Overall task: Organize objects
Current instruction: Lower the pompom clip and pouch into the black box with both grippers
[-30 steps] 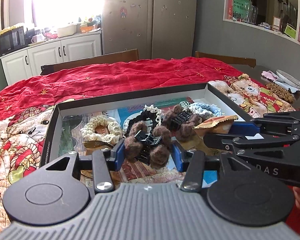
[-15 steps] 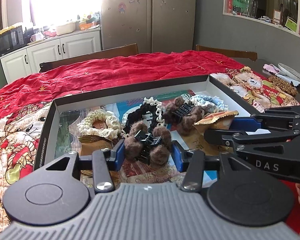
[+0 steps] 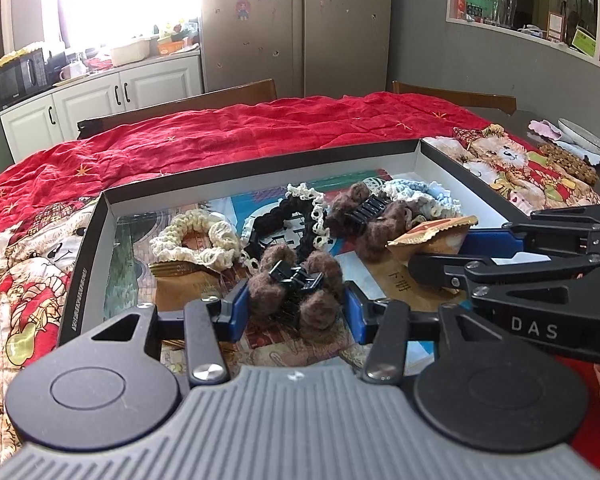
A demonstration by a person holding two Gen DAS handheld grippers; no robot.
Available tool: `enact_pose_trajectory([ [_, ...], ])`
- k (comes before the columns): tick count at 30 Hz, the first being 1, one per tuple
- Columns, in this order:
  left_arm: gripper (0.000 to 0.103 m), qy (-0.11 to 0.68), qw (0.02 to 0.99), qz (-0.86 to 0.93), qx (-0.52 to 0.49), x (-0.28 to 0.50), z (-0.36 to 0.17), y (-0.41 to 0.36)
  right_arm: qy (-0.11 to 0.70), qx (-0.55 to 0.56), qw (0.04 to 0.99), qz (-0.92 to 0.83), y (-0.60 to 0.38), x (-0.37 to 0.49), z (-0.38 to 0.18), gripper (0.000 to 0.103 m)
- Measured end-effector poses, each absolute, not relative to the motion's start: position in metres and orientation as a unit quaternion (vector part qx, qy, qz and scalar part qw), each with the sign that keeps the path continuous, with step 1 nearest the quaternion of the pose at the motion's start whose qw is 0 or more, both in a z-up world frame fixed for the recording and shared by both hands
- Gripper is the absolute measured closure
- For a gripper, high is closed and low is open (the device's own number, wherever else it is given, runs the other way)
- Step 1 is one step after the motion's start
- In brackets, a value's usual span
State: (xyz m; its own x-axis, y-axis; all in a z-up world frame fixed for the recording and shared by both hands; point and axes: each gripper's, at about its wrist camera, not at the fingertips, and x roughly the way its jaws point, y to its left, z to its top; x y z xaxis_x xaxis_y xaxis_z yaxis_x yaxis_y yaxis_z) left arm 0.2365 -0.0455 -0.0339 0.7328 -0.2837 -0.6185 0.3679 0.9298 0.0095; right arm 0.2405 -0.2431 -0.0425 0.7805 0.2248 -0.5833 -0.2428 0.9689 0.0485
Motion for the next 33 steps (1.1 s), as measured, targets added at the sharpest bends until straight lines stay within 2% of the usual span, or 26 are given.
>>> enact_pose_trajectory([
  [15,0.047,0.321,0.928,-0.173,0.069,0.2374,-0.036,-0.0462,0.307,-0.015,0.943,0.124,-0.2426,0.2409,-0.0426,0.072],
  [33,0.037,0.318,0.93,-0.17,0.075,0.2363,-0.0356,-0.0459,0.307,-0.015,0.944,0.123,-0.2427,0.2413,-0.0431,0.07],
])
